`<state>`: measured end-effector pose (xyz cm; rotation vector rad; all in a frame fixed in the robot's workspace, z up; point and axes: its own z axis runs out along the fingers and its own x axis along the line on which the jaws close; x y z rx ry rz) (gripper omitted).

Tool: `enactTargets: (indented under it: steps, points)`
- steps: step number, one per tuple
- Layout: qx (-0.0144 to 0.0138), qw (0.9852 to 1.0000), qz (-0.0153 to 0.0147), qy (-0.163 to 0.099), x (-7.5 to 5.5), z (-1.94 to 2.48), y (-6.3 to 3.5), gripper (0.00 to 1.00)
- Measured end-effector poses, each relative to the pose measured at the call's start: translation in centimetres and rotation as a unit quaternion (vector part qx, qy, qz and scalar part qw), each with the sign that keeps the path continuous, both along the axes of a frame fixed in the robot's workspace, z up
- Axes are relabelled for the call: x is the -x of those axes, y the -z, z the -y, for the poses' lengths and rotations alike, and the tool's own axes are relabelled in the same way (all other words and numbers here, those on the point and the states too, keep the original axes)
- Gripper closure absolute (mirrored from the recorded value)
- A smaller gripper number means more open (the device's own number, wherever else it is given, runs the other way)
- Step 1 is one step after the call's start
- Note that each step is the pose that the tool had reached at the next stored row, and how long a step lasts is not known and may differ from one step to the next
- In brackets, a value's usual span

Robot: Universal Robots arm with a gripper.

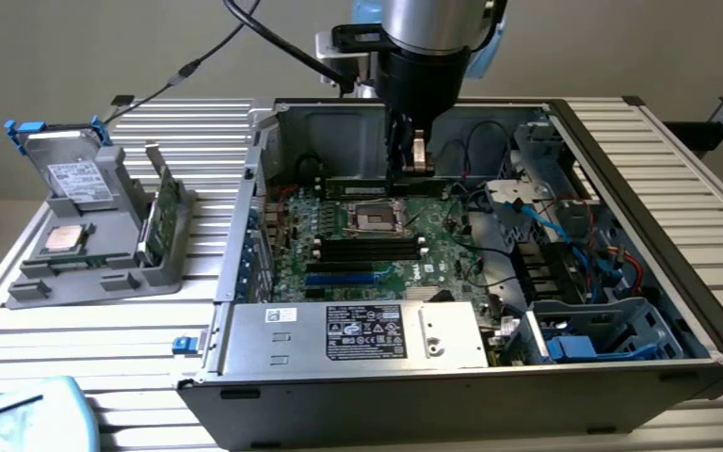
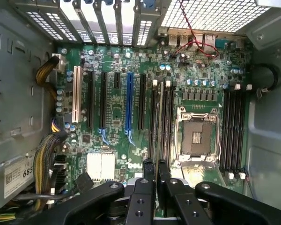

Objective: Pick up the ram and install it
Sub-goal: 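Pick up the ram and move it above insertion slot, then insert the ram into the slot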

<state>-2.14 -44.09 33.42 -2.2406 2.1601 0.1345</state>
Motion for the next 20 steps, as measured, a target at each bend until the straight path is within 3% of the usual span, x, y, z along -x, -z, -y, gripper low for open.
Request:
enactTargets:
  steps: [4, 7, 10, 20]
  points:
    - [0.0008, 1.0000, -0.0041, 0.000, 0.0, -0.86, 0.56, 0.86]
    - [0.0038, 1.0000, -0.0061, 0.000, 0.0, -1.54, 0.85, 0.86]
    - [0.0059, 0.9999, -0.0104, 0.000, 0.0, -1.61, 1.00, 0.86]
    - [0.0059, 0.9999, -0.0107, 0.000, 0.0, -1.61, 1.00, 0.86]
